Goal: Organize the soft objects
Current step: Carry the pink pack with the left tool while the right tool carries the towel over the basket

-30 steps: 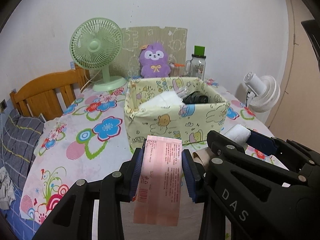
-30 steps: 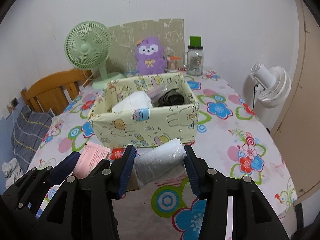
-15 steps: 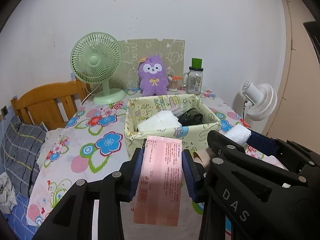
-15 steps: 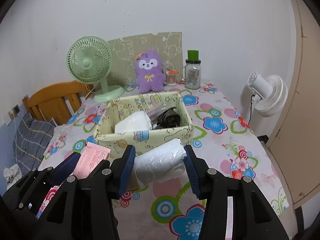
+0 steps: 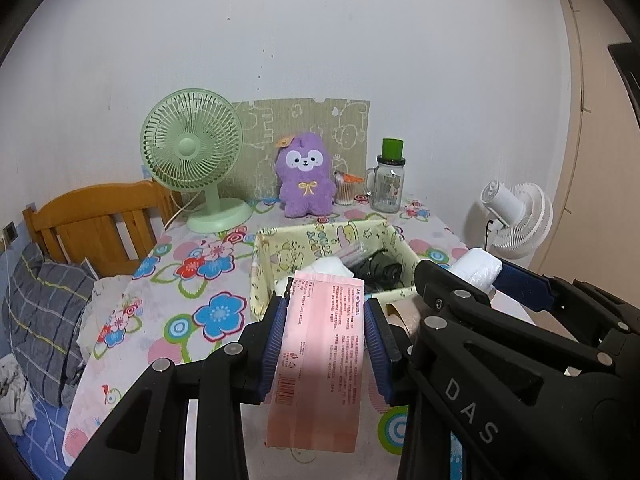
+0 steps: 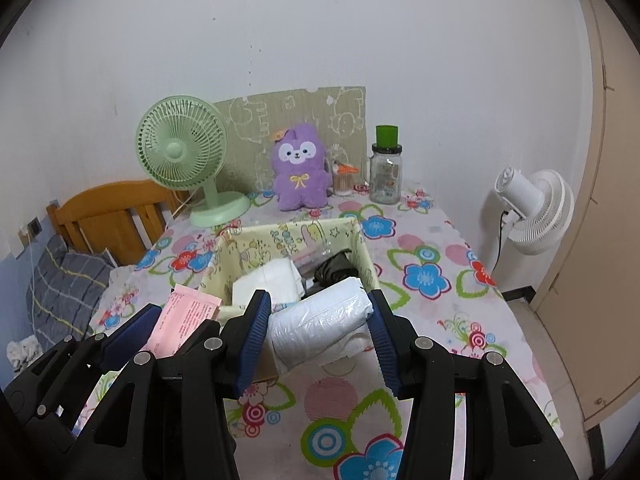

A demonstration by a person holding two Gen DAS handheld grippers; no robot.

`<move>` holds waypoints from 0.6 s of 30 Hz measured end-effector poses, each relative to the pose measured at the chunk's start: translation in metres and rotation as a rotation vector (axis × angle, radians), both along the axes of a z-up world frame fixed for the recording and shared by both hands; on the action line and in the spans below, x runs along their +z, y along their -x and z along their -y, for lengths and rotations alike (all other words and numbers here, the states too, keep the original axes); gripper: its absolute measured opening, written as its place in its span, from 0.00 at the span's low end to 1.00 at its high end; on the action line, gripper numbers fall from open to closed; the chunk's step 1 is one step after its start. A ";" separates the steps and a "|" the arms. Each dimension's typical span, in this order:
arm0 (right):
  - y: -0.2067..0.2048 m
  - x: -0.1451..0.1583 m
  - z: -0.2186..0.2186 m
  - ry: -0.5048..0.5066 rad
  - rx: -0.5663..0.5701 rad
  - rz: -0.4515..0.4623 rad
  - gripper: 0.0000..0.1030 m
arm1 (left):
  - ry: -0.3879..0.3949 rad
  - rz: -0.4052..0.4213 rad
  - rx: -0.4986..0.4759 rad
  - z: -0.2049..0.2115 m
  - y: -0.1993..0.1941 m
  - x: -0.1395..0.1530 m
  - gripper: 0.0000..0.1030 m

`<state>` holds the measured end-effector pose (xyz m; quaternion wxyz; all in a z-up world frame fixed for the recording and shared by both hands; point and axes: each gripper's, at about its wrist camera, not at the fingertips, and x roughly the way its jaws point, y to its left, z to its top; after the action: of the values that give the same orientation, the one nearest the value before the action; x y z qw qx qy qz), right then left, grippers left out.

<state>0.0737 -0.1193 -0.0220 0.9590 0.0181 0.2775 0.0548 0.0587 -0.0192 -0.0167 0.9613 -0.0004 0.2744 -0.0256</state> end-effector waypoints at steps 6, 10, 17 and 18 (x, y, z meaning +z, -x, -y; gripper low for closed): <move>-0.006 0.008 -0.001 0.001 0.003 0.012 0.51 | -0.002 0.012 0.002 0.000 -0.005 0.007 0.39; -0.012 0.011 -0.001 0.003 0.004 0.017 0.51 | -0.003 0.015 0.001 0.001 -0.011 0.010 0.39; -0.022 0.014 0.000 0.006 0.003 0.021 0.51 | -0.005 0.018 -0.003 0.001 -0.023 0.015 0.39; -0.025 0.015 0.000 0.006 0.003 0.020 0.51 | -0.006 0.018 -0.004 0.002 -0.026 0.015 0.39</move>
<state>0.0983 -0.1194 -0.0072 0.9616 0.0145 0.2682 0.0555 0.0847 -0.0210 -0.0013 0.9637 0.0030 0.2657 -0.0265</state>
